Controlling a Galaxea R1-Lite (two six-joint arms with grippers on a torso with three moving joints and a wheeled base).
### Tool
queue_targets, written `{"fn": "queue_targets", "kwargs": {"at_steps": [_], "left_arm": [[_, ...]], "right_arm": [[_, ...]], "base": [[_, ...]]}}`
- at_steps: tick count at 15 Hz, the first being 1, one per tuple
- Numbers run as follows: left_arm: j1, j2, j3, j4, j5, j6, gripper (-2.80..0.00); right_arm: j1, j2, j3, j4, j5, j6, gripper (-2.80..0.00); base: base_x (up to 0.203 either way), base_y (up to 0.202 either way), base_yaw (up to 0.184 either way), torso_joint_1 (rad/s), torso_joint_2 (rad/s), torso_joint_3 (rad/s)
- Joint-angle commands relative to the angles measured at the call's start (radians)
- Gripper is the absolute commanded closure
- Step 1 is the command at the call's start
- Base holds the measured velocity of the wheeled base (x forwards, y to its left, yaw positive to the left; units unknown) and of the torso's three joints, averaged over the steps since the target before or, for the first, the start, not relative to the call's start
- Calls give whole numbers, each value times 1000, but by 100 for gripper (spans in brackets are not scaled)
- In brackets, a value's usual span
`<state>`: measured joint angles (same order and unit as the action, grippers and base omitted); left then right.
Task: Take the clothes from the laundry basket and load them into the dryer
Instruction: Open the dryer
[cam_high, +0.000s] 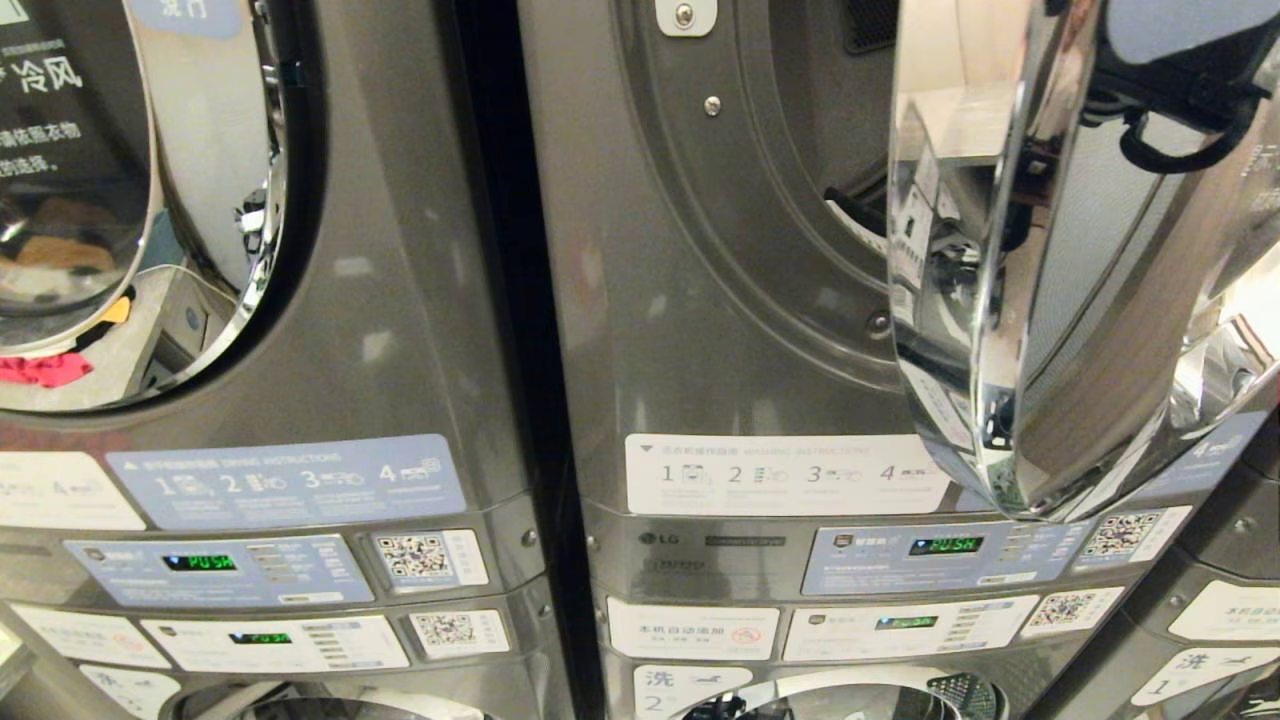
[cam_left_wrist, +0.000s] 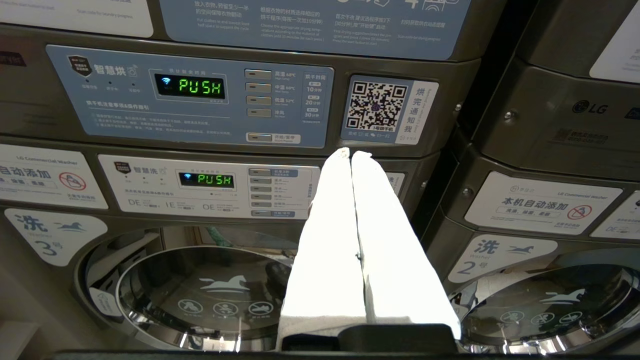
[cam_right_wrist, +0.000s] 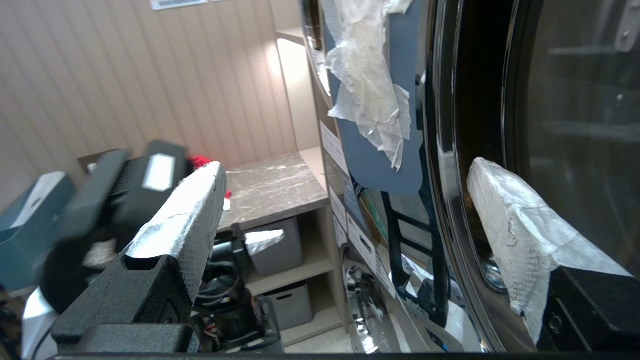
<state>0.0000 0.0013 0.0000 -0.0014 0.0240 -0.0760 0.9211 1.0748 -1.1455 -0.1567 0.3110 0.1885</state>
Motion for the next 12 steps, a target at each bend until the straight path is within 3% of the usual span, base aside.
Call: {"fn": "queue_targets", "kwargs": {"at_steps": [1,4,8,10,12], "left_arm": [[0,5,-2,-1,1,-1,0],[0,7,-2,0,1,-1,0],[0,8,-2,0,1,-1,0],[0,6,-2,0,1,-2,0],[0,4,-2,0,1,-1,0]], "right_arm": [[0,-92,31,-1,8,1,-280],[1,-189,69,27,26,7,-280],[-15,-342,78,99,115,108,-280],[-52,-368,99,115,38,108,-280],[-91,-374,131,119,-149,97,-280]], "base": [[0,0,0,0,0,0],[0,0,0,0,0,0],[0,0,0,0,0,0],[0,0,0,0,0,0],[0,0,0,0,0,0]]}}
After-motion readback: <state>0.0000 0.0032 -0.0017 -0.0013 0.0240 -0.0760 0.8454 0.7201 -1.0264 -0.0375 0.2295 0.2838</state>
